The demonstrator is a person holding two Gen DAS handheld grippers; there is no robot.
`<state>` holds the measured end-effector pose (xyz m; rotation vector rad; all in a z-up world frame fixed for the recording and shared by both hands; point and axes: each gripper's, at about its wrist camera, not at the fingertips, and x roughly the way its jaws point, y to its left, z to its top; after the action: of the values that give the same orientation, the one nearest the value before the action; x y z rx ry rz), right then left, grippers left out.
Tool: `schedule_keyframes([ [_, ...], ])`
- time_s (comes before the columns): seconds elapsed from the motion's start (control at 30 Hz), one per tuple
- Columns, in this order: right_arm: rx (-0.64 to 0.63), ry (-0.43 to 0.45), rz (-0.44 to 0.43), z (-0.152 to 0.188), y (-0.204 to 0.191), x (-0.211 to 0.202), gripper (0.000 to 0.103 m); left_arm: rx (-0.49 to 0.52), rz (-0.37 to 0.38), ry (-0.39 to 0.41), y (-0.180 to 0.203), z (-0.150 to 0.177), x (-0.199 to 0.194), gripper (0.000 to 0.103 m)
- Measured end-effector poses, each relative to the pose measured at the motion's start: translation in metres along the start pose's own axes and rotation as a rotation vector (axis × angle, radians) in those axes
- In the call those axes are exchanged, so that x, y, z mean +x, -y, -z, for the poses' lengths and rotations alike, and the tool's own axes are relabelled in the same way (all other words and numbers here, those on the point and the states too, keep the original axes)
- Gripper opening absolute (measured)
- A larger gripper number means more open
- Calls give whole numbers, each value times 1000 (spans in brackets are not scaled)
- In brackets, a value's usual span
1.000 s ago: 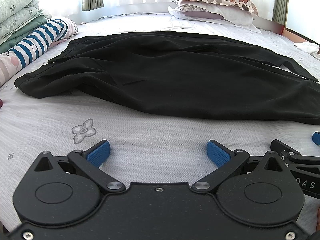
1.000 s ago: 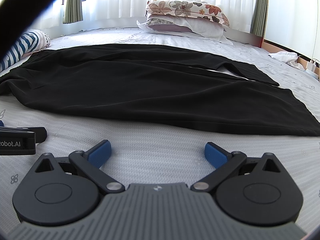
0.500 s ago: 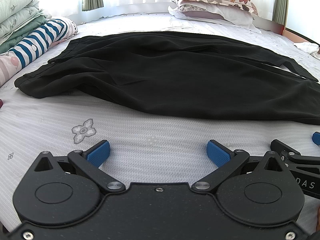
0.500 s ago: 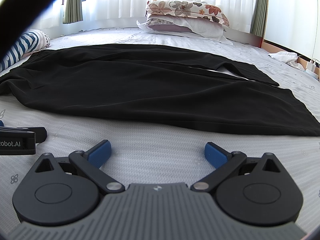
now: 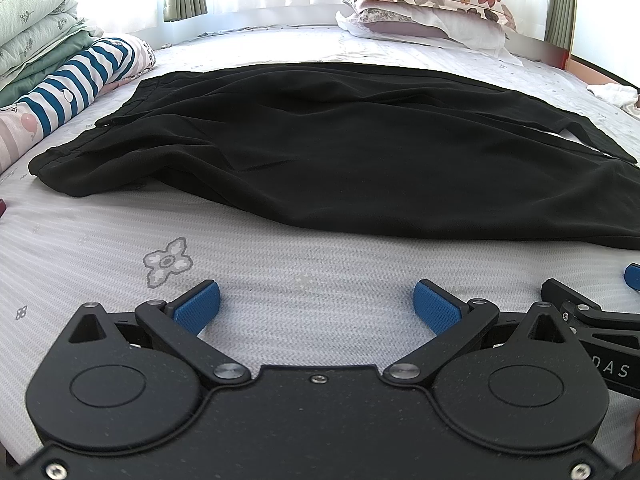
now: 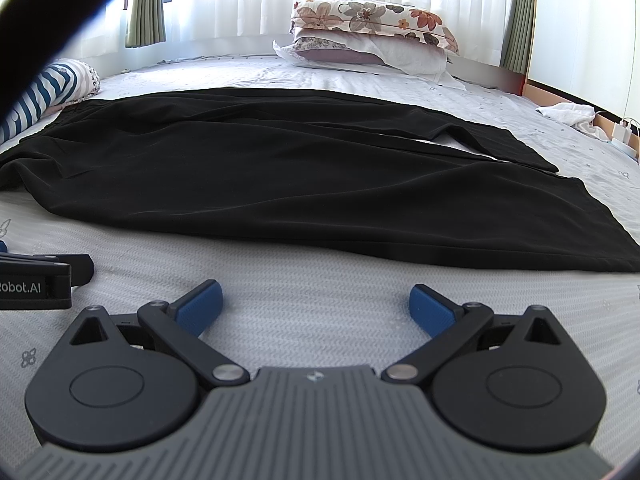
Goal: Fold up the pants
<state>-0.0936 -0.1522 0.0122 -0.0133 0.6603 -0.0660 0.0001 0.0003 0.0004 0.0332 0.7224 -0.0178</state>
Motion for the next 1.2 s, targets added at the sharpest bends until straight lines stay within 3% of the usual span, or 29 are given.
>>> schedule_keyframes([
  [0.4, 40, -30, -23, -6, 6, 2, 103, 8, 21, -6, -3, -5, -4, 103],
  [0.57, 207, 9, -18, -7, 45, -14, 103, -34, -18, -10, -32, -22, -11, 100],
  [0.7, 406, 33, 40, -12, 103, -18, 97, -184, -42, 10, -83, -44, -13, 99],
  [0.8, 571, 43, 81, -15, 154, -18, 94, -379, -70, 23, -129, -62, -6, 94],
  [0.93, 749, 46, 157, -13, 208, -12, 89, -660, -51, -3, -194, -74, 15, 89],
  [1.1, 832, 28, 251, -7, 250, -1, 80, -776, -121, -41, -236, -78, 46, 83],
  [1.2, 862, 30, 295, -4, 262, 0, 79, -812, -150, -15, -249, -80, 53, 81],
])
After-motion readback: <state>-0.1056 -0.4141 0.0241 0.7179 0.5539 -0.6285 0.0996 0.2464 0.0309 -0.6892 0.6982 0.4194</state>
